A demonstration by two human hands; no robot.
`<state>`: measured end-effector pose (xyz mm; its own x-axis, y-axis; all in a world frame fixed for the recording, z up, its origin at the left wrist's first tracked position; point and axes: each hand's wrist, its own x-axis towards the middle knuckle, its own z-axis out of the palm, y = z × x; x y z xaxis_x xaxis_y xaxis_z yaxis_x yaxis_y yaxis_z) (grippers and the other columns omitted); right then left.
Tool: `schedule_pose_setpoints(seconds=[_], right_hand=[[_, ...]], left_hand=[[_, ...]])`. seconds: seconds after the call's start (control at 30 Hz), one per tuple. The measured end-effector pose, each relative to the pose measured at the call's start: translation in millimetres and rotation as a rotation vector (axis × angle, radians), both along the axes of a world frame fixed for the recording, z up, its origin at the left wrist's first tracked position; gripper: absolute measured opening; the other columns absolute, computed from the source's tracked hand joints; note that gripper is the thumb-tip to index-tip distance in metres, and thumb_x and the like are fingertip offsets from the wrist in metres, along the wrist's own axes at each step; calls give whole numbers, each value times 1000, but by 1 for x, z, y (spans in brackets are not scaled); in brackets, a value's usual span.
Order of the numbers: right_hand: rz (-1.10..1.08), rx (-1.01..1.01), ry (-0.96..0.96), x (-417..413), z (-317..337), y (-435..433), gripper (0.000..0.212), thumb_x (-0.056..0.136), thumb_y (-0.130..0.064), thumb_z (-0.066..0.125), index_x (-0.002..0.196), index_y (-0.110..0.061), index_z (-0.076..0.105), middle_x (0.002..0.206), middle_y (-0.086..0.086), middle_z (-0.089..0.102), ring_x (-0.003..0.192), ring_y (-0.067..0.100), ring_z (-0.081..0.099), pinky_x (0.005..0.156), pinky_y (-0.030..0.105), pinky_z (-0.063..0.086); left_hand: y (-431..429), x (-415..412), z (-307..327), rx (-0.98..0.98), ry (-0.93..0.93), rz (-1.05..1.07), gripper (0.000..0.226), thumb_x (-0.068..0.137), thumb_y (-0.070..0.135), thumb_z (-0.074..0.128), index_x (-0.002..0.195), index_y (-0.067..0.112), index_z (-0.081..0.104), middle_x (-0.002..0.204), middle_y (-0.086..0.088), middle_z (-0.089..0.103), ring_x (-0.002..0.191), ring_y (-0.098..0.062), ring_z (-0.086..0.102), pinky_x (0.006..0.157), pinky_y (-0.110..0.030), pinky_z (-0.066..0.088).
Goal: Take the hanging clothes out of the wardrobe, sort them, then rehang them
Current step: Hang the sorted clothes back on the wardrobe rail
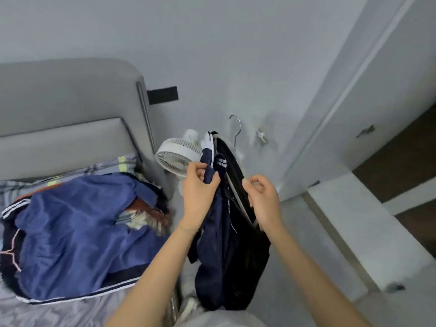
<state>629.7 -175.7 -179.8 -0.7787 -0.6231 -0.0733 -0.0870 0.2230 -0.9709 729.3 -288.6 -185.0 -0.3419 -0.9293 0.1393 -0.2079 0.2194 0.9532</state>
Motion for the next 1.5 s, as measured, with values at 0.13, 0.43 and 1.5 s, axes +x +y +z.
schedule_pose_setpoints(seconds=[0.13,0.43,1.5], right_hand=[[-146,-30,-41,-29,7,80,22,94,-22,61,76,-15,52,48,-3,35,45,11,31,45,21,29],[-484,-46,-28,-94,22,224,26,94,-24,60,75,-8,52,45,-6,40,44,11,35,44,19,30],[-1243,-207,39,-439,46,374,25,95,-19,62,76,-5,54,48,-6,34,44,8,31,45,18,31]], left_hand=[[67,-47,9,35,51,-129,21,83,15,72,92,20,54,80,10,60,70,8,54,66,-6,41],[180,-159,17,62,54,-462,21,83,16,69,100,17,57,88,6,66,79,-1,61,68,-6,43],[319,-634,40,-18,55,-1238,20,85,11,72,98,20,60,92,8,68,86,-1,65,79,-16,51]])
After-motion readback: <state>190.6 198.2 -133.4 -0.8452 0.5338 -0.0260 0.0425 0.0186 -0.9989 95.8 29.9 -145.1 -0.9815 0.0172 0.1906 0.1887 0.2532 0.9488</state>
